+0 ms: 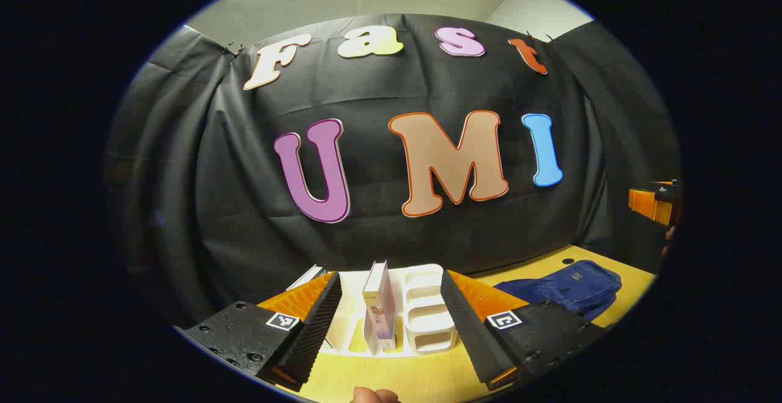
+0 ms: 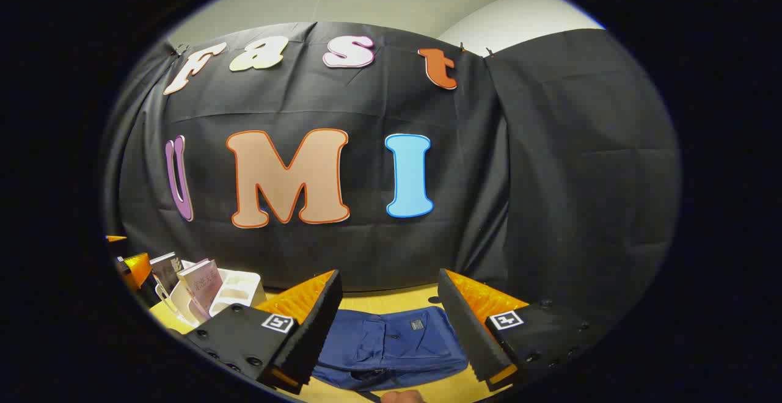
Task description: Open the schoolbag, grab two books from the bookshelf and put them into the schoolbag.
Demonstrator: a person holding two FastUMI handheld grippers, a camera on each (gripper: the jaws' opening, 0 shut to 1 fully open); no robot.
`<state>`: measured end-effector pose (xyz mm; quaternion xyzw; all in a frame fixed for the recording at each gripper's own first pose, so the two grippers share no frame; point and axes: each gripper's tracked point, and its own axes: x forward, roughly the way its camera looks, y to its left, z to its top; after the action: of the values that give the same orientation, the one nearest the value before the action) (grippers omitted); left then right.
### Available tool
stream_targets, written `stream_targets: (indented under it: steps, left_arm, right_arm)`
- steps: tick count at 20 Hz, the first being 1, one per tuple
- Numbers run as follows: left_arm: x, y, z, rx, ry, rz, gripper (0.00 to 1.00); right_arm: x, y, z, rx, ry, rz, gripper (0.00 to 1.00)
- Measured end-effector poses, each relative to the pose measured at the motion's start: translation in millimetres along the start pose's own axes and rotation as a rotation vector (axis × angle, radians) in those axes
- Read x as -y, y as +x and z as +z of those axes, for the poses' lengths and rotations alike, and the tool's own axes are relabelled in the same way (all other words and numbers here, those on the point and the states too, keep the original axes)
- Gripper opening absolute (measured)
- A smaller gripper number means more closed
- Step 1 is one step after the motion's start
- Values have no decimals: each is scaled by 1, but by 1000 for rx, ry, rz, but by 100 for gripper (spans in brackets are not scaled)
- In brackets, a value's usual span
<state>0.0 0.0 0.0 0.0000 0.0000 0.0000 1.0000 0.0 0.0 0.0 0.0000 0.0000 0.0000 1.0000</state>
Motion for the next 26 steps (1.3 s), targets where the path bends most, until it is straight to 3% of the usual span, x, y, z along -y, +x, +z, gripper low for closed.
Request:
stream_targets:
  steps: [6,21,26]
  left_arm:
    - [2,6,0,1,-2,-1,95]
    - [-1,12,2,2,9,12,95]
    - [-6,14,-1,-6,15,25,95]
  right_arm:
    - [0,0,2,-2,5,-14,99]
    - [-17,9,0,-4,-47,38,97]
    - [-30,18,-10,-26,-170,96,99]
